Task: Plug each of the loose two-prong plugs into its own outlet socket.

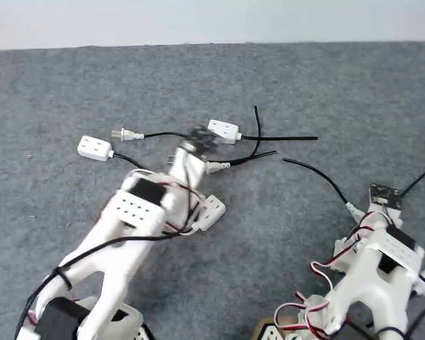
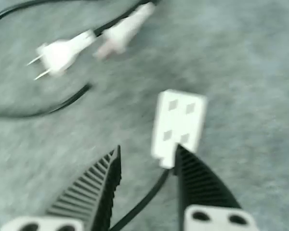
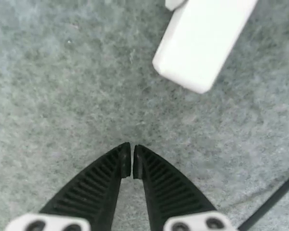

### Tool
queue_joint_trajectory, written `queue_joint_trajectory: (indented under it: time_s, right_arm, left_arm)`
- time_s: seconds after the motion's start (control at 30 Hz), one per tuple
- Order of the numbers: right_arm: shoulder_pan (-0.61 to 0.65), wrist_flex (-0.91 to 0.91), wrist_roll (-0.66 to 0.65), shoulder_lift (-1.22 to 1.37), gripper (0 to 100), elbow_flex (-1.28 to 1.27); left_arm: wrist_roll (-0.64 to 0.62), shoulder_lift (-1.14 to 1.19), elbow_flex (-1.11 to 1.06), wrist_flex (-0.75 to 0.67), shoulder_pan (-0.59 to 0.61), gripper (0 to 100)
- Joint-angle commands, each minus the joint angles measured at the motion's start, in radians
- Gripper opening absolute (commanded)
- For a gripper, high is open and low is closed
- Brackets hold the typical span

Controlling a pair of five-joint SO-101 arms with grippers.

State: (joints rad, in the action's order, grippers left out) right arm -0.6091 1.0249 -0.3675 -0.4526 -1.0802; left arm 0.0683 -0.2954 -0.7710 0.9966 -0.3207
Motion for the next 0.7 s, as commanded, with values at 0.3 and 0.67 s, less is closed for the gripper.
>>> queue_joint_trajectory:
  time_s: [0.3, 0.67]
  right_arm:
    - [0.13, -0.071, 0.115, -0.025, 0.9, 0.018]
    - [0.108, -0.088, 0.106, -0.025, 1.1, 0.014]
  left_arm:
    - [0.104, -0.038, -0.027, -0.054, 0.011, 21]
    - [0.167, -0.031, -0.03, -0.075, -0.127, 34]
